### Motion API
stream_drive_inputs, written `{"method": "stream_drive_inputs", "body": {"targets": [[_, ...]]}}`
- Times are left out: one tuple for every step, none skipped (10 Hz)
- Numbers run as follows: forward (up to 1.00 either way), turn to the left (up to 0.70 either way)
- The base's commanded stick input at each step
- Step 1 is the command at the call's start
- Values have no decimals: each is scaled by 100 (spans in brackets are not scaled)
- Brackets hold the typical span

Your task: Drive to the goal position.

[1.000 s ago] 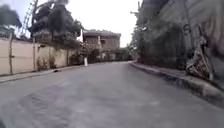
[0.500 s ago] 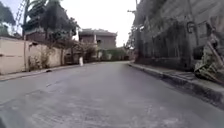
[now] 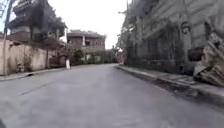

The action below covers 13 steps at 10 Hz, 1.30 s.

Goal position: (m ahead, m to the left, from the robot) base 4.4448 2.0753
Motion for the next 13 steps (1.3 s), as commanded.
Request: {"method": "stream_drive_inputs", "body": {"targets": [[100,0],[100,-3],[100,-28],[100,-40],[100,-17],[100,0],[100,0],[100,0],[100,0],[100,0],[100,0],[100,0],[100,0]]}}
